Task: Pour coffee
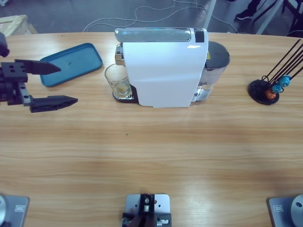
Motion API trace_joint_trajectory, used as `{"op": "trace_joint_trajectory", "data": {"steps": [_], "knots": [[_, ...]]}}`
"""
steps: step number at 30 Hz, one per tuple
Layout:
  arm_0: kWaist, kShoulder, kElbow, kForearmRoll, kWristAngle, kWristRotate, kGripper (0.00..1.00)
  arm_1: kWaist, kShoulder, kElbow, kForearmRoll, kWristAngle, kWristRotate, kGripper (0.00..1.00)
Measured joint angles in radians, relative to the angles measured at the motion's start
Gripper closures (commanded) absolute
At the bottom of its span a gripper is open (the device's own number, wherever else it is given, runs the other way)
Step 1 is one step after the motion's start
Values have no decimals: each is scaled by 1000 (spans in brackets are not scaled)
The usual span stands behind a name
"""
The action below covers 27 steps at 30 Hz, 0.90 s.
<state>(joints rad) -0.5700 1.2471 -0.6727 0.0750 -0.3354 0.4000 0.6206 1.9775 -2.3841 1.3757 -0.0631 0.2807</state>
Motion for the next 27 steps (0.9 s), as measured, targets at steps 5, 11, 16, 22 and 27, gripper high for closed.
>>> {"op": "trace_joint_trajectory", "data": {"steps": [5, 11, 16, 22, 27], "knots": [[0, 0, 0, 0, 3, 0, 0, 0, 56, -19, 3, 7, -6, 1000], [0, 0, 0, 0, 3, 0, 0, 0, 92, -19, 30, 7, -6, 1000], [0, 1, 0, 0, 3, 0, 0, 1, 114, -19, 38, 4, -18, 1000], [0, 8, 0, 0, 3, 0, 0, 4, 129, -24, 41, 1, -21, 1000], [0, 12, 0, 0, 3, 0, 0, 15, 151, -31, 41, 1, -21, 1000]]}}
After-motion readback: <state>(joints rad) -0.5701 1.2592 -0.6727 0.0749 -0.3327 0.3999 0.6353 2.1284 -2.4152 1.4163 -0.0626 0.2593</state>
